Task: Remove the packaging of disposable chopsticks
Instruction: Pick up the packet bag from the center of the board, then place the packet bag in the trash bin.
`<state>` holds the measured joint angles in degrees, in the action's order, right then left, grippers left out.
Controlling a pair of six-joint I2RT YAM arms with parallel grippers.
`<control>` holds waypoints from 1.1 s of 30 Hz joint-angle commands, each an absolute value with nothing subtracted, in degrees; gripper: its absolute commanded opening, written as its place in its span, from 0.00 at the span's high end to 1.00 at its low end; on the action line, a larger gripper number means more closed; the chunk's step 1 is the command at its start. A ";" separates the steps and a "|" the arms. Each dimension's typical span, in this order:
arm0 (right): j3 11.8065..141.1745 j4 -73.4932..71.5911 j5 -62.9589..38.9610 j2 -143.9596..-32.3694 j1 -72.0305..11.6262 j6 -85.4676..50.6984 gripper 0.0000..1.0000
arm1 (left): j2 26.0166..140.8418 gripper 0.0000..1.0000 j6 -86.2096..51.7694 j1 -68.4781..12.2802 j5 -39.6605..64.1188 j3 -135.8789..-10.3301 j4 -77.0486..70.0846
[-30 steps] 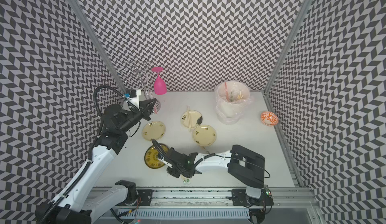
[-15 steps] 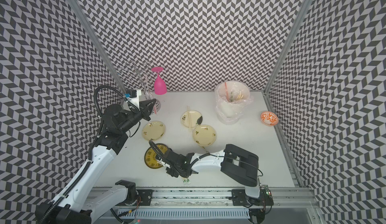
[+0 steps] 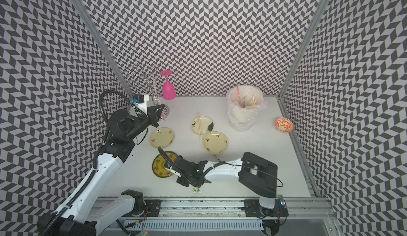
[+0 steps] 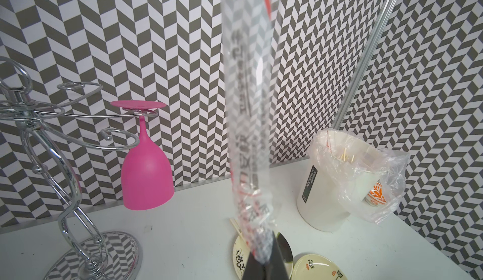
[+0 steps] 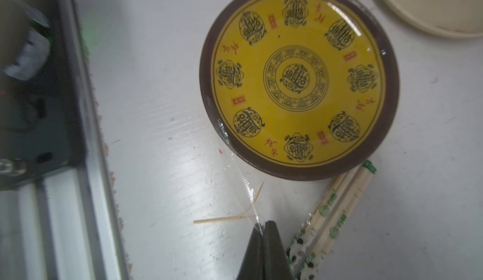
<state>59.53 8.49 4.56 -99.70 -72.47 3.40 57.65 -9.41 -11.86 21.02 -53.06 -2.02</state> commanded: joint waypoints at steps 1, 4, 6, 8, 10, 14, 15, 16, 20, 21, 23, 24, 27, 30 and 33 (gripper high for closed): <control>57.29 3.51 8.38 -88.21 -71.89 -0.42 1.00 | 57.76 1.00 -8.31 -11.60 20.83 -54.67 -1.81; 53.34 1.61 10.11 -75.99 -68.44 -3.45 1.00 | 58.53 1.00 -7.36 -11.69 27.65 -54.32 -3.36; 51.61 -1.11 9.45 -67.42 -65.34 -3.77 1.00 | 59.17 1.00 -7.25 -12.16 35.11 -53.41 -5.99; 49.84 -7.06 7.54 -59.88 -62.49 -1.86 1.00 | 60.13 1.00 -7.16 -13.53 44.66 -52.61 -9.52; 51.37 -9.66 3.99 -55.38 -59.26 -0.44 1.00 | 61.44 1.00 -7.14 -16.28 51.46 -52.63 -12.10; 60.79 -5.23 4.10 -56.77 -54.56 -0.40 1.00 | 64.67 1.00 -9.19 -21.81 59.02 -53.55 -17.90; 62.73 -4.57 3.25 -57.63 -52.16 -0.67 1.00 | 66.16 1.00 -9.26 -23.46 58.90 -54.64 -18.36; 64.92 -3.45 3.97 -58.92 -49.46 -1.34 1.00 | 68.06 1.00 -8.91 -25.04 57.90 -56.66 -18.12; 74.86 4.10 8.39 -67.44 -33.48 -8.39 1.00 | 82.38 1.00 -9.80 -29.51 49.53 -72.50 -10.30; 77.16 5.96 7.16 -70.42 -28.51 -10.84 1.00 | 87.38 1.00 -10.51 -30.22 47.59 -78.44 -6.57; 80.55 8.78 4.85 -75.19 -21.66 -13.80 1.00 | 95.79 1.00 -12.95 -30.98 45.96 -88.26 -2.06; 81.98 9.72 4.75 -77.51 -19.06 -14.61 1.00 | 99.31 1.00 -14.27 -31.35 45.84 -92.06 -1.05; 86.96 13.57 2.83 -84.20 -13.36 -15.71 1.00 | 107.00 1.00 -17.61 -32.31 44.42 -99.96 -0.23; 88.77 14.47 2.02 -88.23 -8.62 -17.20 1.00 | 114.28 1.00 -19.11 -33.66 43.69 -108.63 1.10; 89.58 14.15 -1.85 -90.95 -5.15 -18.70 1.00 | 120.82 1.00 -21.58 -34.83 43.59 -117.05 0.30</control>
